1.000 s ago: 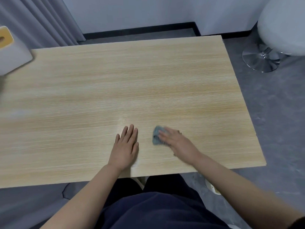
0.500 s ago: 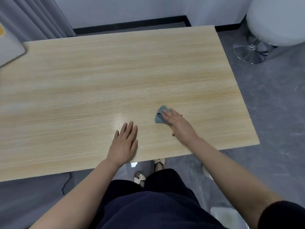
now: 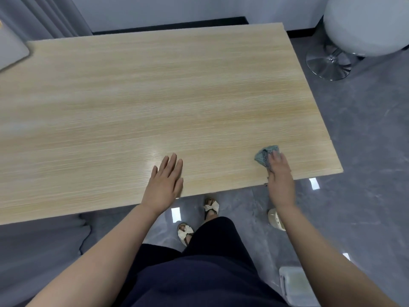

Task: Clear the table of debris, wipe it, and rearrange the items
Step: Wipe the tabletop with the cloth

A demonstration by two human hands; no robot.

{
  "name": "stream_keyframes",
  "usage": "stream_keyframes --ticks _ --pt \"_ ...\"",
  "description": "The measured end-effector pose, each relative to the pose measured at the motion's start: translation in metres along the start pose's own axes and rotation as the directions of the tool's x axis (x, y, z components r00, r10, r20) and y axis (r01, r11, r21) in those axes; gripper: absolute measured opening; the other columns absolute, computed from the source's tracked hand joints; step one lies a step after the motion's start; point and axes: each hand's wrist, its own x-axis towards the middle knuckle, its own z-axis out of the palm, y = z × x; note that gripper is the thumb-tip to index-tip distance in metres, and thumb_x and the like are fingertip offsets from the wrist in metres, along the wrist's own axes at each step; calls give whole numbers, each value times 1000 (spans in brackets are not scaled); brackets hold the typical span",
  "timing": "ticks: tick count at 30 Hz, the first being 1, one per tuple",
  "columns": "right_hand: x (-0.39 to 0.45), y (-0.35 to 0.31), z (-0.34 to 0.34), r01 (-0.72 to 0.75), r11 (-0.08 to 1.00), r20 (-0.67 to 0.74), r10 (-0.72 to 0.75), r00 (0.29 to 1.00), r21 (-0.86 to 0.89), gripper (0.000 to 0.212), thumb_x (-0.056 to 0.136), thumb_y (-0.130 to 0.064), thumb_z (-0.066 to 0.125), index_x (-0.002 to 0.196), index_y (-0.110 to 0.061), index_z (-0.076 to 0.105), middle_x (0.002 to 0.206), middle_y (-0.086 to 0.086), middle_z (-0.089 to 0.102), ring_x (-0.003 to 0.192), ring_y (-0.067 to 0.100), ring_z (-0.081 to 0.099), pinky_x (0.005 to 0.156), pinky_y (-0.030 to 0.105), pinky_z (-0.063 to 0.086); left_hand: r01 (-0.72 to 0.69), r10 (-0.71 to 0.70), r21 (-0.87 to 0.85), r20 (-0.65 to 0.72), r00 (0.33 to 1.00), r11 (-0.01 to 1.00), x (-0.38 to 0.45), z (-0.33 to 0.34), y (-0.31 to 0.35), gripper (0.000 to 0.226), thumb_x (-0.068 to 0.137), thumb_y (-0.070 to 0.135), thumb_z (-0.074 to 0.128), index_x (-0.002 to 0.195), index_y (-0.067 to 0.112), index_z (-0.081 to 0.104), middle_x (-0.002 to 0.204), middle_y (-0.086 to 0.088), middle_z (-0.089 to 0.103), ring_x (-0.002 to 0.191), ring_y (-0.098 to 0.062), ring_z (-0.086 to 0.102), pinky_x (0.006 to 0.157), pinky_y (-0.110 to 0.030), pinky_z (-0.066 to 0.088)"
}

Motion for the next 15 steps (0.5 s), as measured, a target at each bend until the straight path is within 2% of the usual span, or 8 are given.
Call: stream_keyframes --ticks 2,5,6,8,10,11,13,15 --pt "-13 -22 18 23 999 -20 -23 1000 -37 52 92 10 37 141 -7 36 151 7 29 143 24 17 115 29 8 4 -4 -5 -16 1000 1000 -5 3 1 78 81 51 -5 150 18 12 158 0 -1 142 -13 -11 116 -42 3" --pt "-41 -68 48 227 974 74 -225 972 -23 62 89 13 38 145 -14 29 152 -1 20 143 20 13 116 30 4 9 -8 9 -17 1000 1000 -10 6 3 78 82 51 -6 150 17 12 158 -1 -1 143 -16 -10 116 -42 2" --pt "-49 -80 55 298 955 121 -295 948 -5 65 87 14 40 144 -15 30 152 -1 19 143 20 13 117 33 6 8 -7 8 -18 1000 1000 -11 6 3 78 82 51 -5 150 16 13 158 -2 0 144 -19 -7 116 -43 3" --pt "-58 -87 63 427 901 192 -433 881 74 63 83 15 49 140 -11 39 149 5 32 140 24 22 116 43 17 4 -4 -5 -26 1000 1000 -11 6 2 78 83 51 -2 150 15 15 157 -3 3 145 -23 -2 115 -44 5" --pt "-52 -77 54 501 862 229 -505 832 81 66 80 16 51 139 -11 41 147 5 37 139 20 23 114 42 20 1 -2 -13 -26 1000 1000 -11 6 2 71 89 51 4 150 15 14 157 -2 2 145 -23 -2 115 -45 5" --pt "-46 -68 44 495 868 241 -490 837 44 69 80 17 48 141 -13 38 149 2 33 139 15 19 116 38 17 3 -3 -13 -24 1000 1000 -10 6 2 64 95 48 12 150 15 13 157 -2 1 145 -22 -3 116 -44 4" --pt "-36 -44 24 378 926 204 -369 907 -7 69 83 18 42 144 -14 31 152 2 27 141 14 14 117 32 11 9 -9 -8 -15 1000 1000 -10 6 3 54 102 37 23 150 16 11 158 -3 -1 145 -21 -6 116 -43 2" --pt "-28 -23 9 185 983 105 -183 978 -4 59 89 12 39 143 -11 31 152 5 26 143 19 14 119 37 11 7 -7 10 -9 1000 1000 -11 5 3 58 99 41 15 150 16 10 158 -2 -2 145 -21 -7 116 -43 2"
